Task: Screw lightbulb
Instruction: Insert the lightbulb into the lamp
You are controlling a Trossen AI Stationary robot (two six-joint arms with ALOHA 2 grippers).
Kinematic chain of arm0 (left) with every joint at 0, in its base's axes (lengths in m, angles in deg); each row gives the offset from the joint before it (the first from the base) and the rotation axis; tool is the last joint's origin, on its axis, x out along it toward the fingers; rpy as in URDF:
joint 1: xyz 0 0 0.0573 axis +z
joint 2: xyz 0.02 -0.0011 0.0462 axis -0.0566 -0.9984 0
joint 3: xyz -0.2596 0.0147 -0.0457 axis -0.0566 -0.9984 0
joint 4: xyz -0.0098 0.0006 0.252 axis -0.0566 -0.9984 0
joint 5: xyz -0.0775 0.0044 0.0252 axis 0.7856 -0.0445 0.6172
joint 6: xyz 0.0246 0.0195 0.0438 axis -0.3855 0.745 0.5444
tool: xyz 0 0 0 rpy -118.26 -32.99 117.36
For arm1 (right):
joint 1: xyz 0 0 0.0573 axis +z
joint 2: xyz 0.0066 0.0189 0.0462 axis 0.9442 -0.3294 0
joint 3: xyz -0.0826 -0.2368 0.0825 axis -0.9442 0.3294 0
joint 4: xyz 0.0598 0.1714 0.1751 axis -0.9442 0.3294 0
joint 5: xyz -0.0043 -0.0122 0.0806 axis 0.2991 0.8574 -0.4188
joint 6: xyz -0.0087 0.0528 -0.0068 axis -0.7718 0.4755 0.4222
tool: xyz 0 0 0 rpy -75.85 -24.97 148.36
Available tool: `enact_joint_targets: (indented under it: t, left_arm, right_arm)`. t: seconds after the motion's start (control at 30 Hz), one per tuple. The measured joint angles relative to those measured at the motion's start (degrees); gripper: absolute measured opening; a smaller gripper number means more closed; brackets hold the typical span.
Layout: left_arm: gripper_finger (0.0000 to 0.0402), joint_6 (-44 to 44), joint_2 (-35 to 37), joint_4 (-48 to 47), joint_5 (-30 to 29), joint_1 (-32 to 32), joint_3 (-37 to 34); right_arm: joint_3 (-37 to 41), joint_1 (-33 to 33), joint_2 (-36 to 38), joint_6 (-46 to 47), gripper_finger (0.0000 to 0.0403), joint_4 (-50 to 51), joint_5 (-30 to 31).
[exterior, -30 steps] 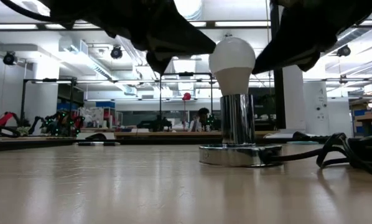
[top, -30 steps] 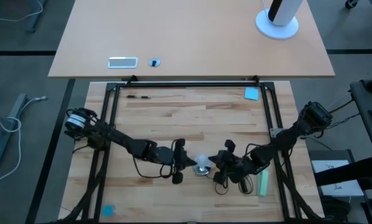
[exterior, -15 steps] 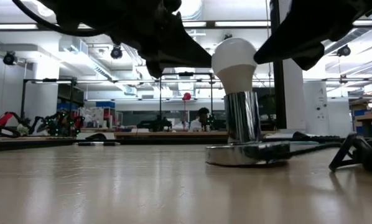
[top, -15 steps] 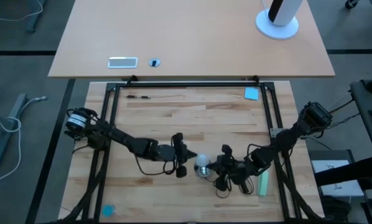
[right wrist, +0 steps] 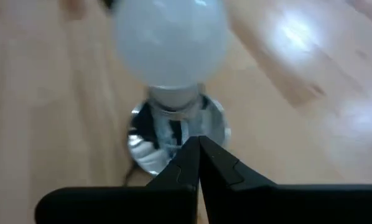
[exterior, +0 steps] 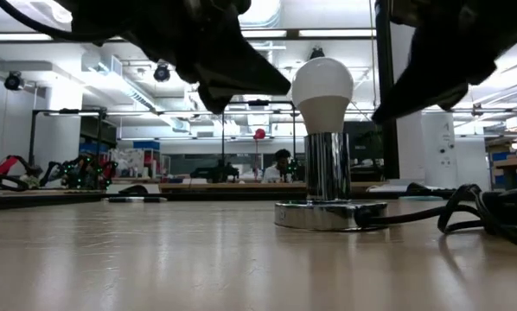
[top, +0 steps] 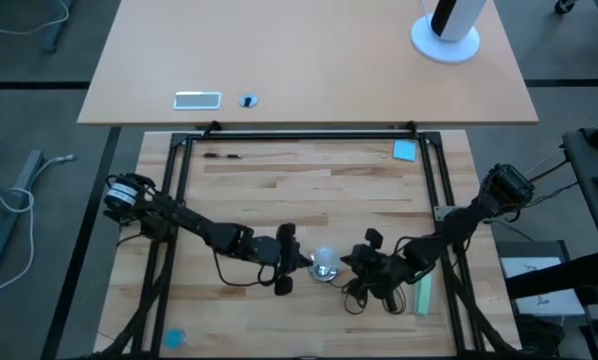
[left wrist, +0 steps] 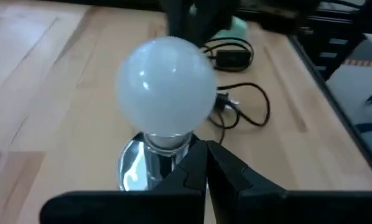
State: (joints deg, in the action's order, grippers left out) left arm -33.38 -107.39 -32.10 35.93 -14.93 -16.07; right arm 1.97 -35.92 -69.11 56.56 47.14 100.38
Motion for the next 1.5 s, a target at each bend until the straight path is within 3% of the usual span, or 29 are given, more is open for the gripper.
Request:
enact_joint_targets:
  t: [0.2, 0.57, 0.73, 1.13, 1.3, 1.5]
  left_arm:
    - [0.0, 2.22, -0.09, 4.66, 0.11, 0.1, 0.0]
    - [0.0, 2.58, -0.71, 4.84, -6.21, 0.36, 0.0]
    - [0.0, 2.41, -0.75, 4.8, -6.49, 0.43, 0.0]
    - [0.0, 2.16, -0.78, 1.84, -5.98, 0.42, 0.0]
    - [0.0, 2.31, -0.75, 1.98, -2.04, 0.35, 0.0]
    - [0.0, 2.32, -0.69, 2.04, -1.67, 0.31, 0.0]
  right_arm:
    - [0.0, -0.02, 0.07, -2.97, 0.0, -4.3, 4.47]
    - [0.11, 0.02, 0.09, -8.2, 0.0, -10.41, 2.05]
    - [0.11, 0.02, 0.07, -9.07, 0.0, -11.72, 1.92]
    - [0.09, 0.15, 0.07, -6.23, 0.0, -4.95, 0.77]
    - [0.09, 0.15, 0.13, -3.42, 0.0, -0.47, 0.93]
    - [0.09, -0.36, 0.17, -5.13, 0.0, -1.01, 6.11]
